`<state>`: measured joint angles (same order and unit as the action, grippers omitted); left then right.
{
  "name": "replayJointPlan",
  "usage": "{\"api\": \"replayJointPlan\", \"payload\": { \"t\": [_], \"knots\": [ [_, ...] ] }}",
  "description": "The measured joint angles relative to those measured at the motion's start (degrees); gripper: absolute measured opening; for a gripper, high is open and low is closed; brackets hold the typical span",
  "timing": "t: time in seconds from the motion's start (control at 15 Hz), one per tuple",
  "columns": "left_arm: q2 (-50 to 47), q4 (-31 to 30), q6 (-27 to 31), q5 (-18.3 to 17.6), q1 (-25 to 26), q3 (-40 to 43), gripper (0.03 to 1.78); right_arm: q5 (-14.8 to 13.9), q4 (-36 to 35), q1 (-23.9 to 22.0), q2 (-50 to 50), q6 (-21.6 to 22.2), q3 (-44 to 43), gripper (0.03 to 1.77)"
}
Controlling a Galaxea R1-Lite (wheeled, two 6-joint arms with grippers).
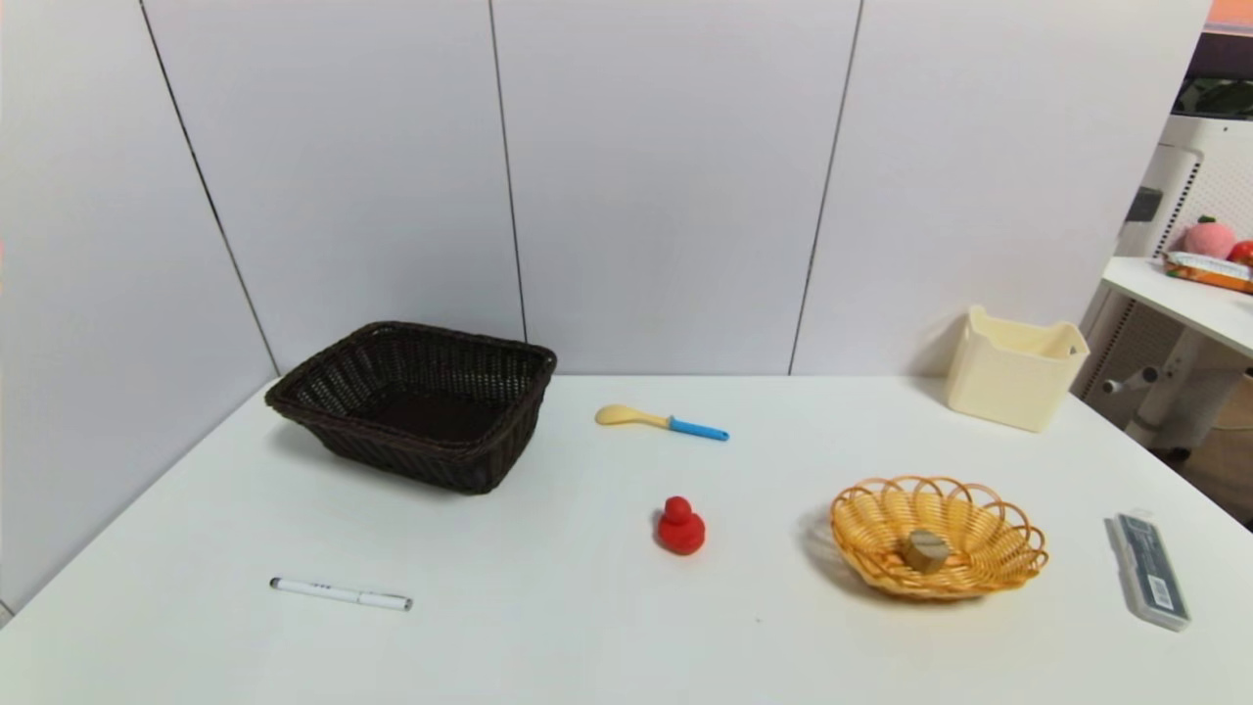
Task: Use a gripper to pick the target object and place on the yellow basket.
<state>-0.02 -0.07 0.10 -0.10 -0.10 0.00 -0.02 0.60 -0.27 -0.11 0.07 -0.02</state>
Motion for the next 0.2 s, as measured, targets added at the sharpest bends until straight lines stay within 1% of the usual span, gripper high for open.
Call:
{"api": "replayJointPlan", "payload": {
  "t": [0.2],
  "knots": [
    [0.0,0.0,0.0,0.0,0.0,0.0,1.69,0.0,0.0,0.0,0.0,0.0,0.0,1.69]
  ]
}}
